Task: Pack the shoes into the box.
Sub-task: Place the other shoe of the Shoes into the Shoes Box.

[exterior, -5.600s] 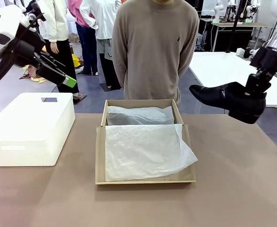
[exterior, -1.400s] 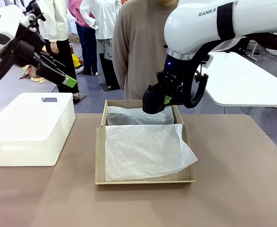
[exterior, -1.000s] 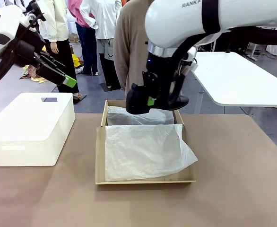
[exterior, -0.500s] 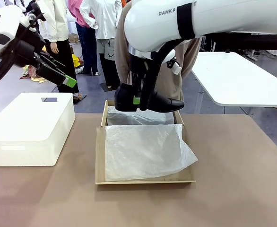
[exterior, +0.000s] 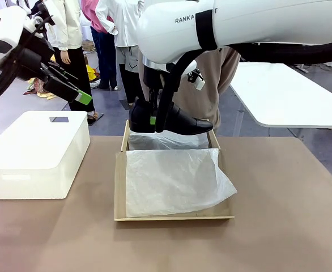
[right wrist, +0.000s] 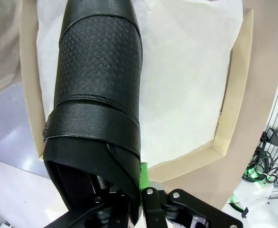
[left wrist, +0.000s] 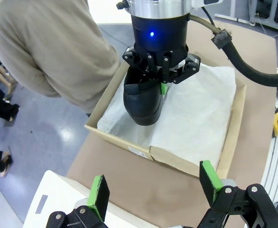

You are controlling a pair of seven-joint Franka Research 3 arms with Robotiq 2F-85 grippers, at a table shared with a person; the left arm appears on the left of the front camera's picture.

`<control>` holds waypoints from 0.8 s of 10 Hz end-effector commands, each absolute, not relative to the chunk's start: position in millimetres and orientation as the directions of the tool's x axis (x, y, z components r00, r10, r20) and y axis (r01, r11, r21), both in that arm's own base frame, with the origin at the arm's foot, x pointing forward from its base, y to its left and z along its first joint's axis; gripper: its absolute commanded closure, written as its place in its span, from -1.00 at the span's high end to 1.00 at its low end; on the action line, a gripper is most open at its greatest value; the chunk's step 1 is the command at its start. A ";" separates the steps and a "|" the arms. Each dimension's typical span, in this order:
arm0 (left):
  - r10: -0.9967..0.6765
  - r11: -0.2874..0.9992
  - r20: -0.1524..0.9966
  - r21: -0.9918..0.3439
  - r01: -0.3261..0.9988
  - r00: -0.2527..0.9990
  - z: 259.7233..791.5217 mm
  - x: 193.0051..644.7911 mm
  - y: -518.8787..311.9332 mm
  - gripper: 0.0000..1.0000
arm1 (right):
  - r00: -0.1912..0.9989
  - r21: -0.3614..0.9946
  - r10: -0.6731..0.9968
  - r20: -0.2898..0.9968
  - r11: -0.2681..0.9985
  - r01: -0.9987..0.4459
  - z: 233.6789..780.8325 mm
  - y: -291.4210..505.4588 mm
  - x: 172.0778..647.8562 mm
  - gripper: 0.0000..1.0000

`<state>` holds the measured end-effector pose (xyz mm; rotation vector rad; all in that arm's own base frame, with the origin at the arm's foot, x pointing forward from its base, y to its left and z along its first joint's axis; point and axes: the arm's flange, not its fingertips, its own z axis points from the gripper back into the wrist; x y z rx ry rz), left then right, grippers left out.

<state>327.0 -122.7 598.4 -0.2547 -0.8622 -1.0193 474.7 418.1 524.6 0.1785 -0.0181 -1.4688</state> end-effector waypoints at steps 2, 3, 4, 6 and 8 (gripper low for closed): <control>-0.635 0.524 0.736 0.187 0.831 0.235 598.3 326.6 -121.5 1.00 | 0.104 0.131 -0.990 -0.097 0.091 0.987 524.6 418.1 474.7 -1.00; -0.635 0.524 0.736 0.187 0.831 0.235 598.3 326.6 -121.5 1.00 | 0.049 0.140 -0.993 -0.111 0.033 0.990 521.4 420.0 477.6 -1.00; -0.635 0.524 0.736 0.187 0.831 0.235 598.3 326.6 -121.5 1.00 | 0.016 0.136 -0.993 -0.121 0.000 0.991 517.5 426.7 479.5 -1.00; -0.635 0.524 0.736 0.187 0.831 0.235 598.3 326.6 -121.5 1.00 | -0.034 0.142 -0.991 -0.126 -0.052 0.989 509.8 436.6 483.9 -1.00; -0.635 0.524 0.736 0.187 0.831 0.235 598.3 326.6 -121.5 1.00 | -0.058 0.157 -0.990 -0.132 -0.079 0.984 503.4 440.0 486.3 -1.00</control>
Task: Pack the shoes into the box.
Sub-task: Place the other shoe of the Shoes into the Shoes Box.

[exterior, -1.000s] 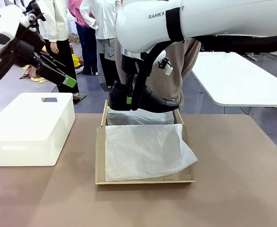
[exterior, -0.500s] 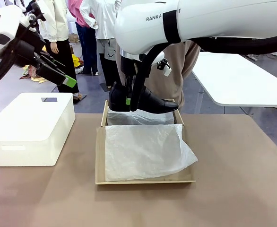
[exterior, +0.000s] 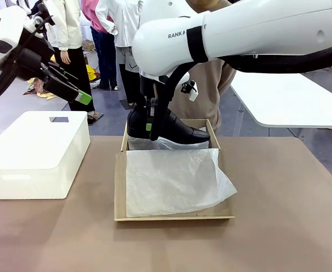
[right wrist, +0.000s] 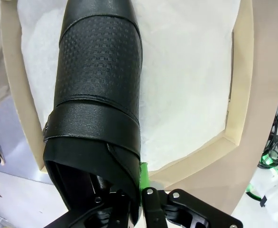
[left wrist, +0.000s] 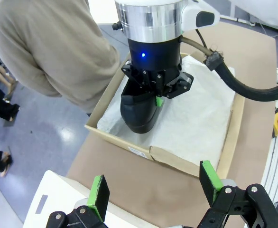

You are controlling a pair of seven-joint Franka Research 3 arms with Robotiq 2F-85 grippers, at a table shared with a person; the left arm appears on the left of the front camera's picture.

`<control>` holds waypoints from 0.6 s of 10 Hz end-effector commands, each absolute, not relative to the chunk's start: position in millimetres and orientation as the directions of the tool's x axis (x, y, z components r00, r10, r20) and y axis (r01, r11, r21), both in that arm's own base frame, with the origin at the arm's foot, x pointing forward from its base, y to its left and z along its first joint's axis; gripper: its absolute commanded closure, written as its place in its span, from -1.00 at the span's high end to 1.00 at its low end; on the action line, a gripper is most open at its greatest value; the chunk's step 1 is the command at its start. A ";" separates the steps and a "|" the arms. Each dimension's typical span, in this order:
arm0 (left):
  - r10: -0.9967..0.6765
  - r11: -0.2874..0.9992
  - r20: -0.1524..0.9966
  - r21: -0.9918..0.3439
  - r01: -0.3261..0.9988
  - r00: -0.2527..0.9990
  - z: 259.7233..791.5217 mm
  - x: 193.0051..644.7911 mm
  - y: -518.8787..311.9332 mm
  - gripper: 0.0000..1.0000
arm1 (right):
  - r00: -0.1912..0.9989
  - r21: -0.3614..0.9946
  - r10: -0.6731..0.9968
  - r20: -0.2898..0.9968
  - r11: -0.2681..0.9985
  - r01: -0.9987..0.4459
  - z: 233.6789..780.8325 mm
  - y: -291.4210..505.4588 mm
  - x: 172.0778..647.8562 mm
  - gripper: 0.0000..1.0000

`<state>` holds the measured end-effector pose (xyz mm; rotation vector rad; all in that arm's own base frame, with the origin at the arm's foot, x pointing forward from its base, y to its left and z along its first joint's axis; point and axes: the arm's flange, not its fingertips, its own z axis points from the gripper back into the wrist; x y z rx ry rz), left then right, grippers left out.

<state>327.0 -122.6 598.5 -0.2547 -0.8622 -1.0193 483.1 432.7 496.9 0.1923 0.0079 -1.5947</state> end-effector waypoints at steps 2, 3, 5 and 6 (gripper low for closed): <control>-0.635 0.524 0.736 0.187 0.831 0.235 598.3 326.6 -121.5 1.00 | -0.048 0.151 -0.990 -0.129 -0.067 0.986 493.7 440.9 489.4 -1.00; -0.635 0.524 0.736 0.187 0.831 0.235 598.3 326.6 -121.5 1.00 | -0.054 0.154 -0.991 -0.123 -0.073 0.985 489.3 441.0 491.5 -1.00; -0.635 0.524 0.736 0.187 0.831 0.235 598.3 326.6 -121.5 1.00 | -0.049 0.170 -0.992 -0.119 -0.069 0.983 485.1 440.7 495.1 -1.00; -0.635 0.524 0.736 0.187 0.831 0.235 598.3 326.6 -121.5 1.00 | -0.032 0.181 -0.993 -0.112 -0.053 0.982 482.3 440.6 496.6 -1.00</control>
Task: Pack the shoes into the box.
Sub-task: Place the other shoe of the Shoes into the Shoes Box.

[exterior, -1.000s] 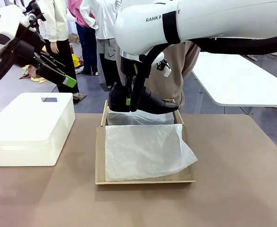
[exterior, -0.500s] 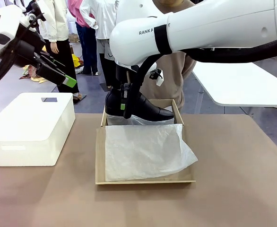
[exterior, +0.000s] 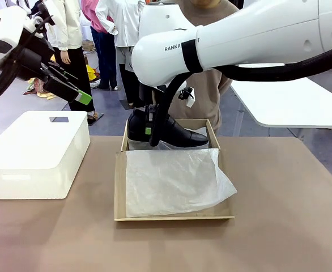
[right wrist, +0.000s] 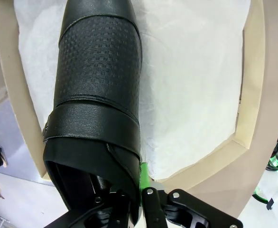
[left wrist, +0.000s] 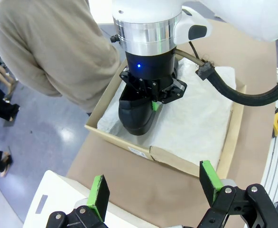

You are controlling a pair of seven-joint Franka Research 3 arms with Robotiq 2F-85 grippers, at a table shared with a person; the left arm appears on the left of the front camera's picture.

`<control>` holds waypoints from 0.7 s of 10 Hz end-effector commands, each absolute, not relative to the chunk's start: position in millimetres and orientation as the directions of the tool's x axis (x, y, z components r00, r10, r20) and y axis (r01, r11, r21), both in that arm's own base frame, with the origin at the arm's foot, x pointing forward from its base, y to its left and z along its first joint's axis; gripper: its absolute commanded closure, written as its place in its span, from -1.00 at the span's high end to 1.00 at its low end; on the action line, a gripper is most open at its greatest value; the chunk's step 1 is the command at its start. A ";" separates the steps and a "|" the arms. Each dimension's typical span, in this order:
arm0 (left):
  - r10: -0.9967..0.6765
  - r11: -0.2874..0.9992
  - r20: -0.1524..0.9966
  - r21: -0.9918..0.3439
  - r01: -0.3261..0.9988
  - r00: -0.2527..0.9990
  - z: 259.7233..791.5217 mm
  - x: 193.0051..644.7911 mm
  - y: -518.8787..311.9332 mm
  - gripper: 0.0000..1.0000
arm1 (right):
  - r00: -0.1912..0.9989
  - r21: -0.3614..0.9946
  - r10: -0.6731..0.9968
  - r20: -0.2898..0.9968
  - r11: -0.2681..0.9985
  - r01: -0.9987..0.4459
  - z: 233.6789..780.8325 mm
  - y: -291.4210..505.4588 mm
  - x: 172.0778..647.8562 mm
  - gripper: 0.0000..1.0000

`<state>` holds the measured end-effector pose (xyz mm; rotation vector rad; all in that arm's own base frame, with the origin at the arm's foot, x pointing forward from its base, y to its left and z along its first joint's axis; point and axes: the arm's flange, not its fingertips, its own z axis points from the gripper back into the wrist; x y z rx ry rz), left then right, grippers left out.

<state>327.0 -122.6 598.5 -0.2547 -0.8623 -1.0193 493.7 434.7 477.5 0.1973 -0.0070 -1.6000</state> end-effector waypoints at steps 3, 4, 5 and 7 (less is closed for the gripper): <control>-0.635 0.524 0.736 0.187 0.831 0.235 598.3 326.6 -121.5 1.00 | -0.020 0.174 -0.997 -0.078 -0.034 0.984 474.6 438.8 500.0 -1.00; -0.635 0.524 0.736 0.187 0.831 0.235 598.3 326.6 -121.5 1.00 | -0.019 0.165 -0.998 -0.066 -0.029 0.986 471.6 437.6 501.9 -1.00; -0.635 0.524 0.736 0.187 0.831 0.235 598.3 326.6 -121.5 1.00 | -0.020 0.160 -0.998 -0.058 -0.029 0.987 469.0 436.5 503.5 -1.00; -0.635 0.524 0.736 0.187 0.831 0.235 598.3 326.6 -121.5 1.00 | -0.017 0.147 -0.999 -0.036 -0.022 0.989 461.3 437.7 506.6 -1.00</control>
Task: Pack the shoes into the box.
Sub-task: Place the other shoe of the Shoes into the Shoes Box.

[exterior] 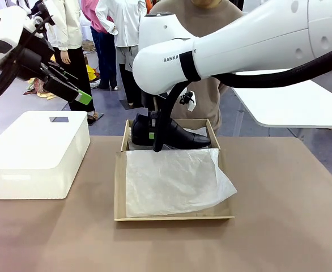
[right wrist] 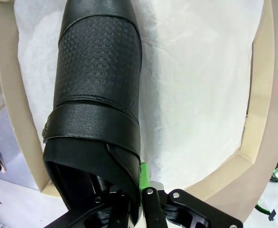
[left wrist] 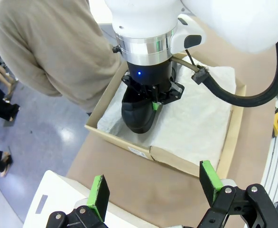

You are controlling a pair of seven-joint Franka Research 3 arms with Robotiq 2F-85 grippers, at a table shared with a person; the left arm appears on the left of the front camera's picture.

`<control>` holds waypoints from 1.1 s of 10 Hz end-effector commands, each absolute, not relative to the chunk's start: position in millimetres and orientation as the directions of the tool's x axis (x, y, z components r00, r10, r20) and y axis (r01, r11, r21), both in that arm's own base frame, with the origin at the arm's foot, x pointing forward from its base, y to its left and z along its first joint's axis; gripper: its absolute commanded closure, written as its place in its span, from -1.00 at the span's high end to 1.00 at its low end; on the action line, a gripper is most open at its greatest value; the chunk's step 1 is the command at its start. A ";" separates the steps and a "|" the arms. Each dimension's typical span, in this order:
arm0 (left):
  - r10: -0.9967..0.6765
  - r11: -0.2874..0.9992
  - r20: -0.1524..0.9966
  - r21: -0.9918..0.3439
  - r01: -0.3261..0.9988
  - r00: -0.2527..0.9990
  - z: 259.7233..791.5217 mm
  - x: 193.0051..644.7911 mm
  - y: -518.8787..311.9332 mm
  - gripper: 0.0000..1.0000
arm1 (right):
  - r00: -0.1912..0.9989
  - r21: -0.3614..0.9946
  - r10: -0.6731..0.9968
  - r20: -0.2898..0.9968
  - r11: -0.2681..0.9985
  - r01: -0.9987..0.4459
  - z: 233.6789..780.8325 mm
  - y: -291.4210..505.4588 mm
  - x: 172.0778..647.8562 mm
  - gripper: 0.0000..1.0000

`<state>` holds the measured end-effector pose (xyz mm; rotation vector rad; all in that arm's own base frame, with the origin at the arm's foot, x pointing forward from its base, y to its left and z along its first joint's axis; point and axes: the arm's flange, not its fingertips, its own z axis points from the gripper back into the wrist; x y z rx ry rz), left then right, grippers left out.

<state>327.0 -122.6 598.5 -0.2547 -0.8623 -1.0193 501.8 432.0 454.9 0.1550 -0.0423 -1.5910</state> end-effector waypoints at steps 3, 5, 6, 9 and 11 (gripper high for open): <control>-0.635 0.524 0.736 0.187 0.831 0.235 598.3 326.6 -121.5 1.00 | -0.013 0.135 -1.000 -0.020 -0.015 0.991 449.4 442.3 511.4 -1.00; -0.635 0.524 0.736 0.187 0.831 0.235 598.3 326.6 -121.5 1.00 | -0.023 0.129 -1.000 -0.007 -0.024 0.991 441.7 446.1 513.8 -1.00; -0.635 0.524 0.736 0.187 0.831 0.235 598.3 326.6 -121.5 1.00 | -0.037 0.118 -0.999 -0.003 -0.037 0.992 439.7 446.5 514.4 -1.00; -0.635 0.524 0.736 0.187 0.831 0.235 598.3 326.6 -121.5 1.00 | -0.056 0.083 -0.998 0.001 -0.055 0.995 440.6 445.1 515.7 -1.00; -0.635 0.524 0.736 0.187 0.831 0.235 598.3 326.6 -121.5 1.00 | -0.054 0.055 -0.999 -0.002 -0.054 0.997 442.7 444.0 515.2 -0.70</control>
